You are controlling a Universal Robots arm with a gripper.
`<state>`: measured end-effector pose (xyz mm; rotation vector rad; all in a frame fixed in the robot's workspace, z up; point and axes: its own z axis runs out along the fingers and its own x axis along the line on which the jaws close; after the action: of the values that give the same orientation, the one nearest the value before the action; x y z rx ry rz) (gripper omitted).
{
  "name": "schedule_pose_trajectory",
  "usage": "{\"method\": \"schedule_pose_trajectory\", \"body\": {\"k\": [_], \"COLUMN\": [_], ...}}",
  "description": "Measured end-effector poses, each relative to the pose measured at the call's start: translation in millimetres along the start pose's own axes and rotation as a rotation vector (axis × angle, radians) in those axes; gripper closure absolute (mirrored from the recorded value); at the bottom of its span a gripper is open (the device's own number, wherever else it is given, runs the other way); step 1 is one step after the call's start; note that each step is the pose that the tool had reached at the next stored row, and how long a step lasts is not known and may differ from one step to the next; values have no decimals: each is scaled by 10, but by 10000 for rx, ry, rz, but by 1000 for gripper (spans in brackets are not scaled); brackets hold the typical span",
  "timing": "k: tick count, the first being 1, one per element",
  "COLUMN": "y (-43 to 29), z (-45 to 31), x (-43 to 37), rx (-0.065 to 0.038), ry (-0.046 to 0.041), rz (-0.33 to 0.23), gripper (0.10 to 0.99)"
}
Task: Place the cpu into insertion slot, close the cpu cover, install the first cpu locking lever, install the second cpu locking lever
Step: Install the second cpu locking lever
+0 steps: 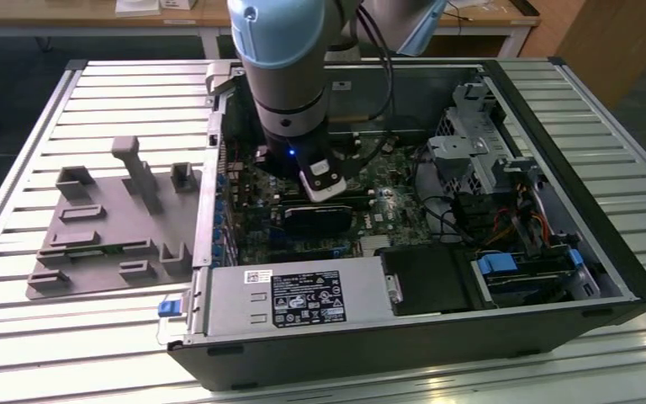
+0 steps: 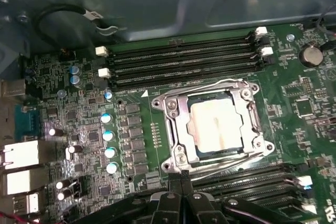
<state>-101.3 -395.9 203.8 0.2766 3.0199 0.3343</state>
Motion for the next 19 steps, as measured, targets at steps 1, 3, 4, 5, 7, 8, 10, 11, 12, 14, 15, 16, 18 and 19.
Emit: {"method": "schedule_pose_trajectory", "body": {"k": [1, 3, 4, 5, 7, 8, 10, 11, 12, 14, 15, 16, 18, 19], "y": [-3, -9, -11, -15, -18, -21, -23, -23, -24, -26, -27, -28, -31, -32], "z": [10, 28, 37, 46, 64, 69, 78, 82, 85, 93, 98, 102, 119, 124], "x": [4, 14, 20, 26, 30, 30, 32, 32, 32, 33, 33, 34, 34, 35], "rx": [-47, -141, -184, -223, -288, -320, -401, -414, -425, -452, -468, -482, -511, -511], "ry": [7, 24, 31, 38, 48, 55, 69, 70, 73, 78, 80, 82, 84, 86], "rz": [4, 14, 20, 24, 31, 35, 44, 46, 48, 50, 52, 54, 56, 56], "gripper": [984, 984, 984, 984, 984, 984, 984, 984, 984, 984, 984, 984, 984, 984]}}
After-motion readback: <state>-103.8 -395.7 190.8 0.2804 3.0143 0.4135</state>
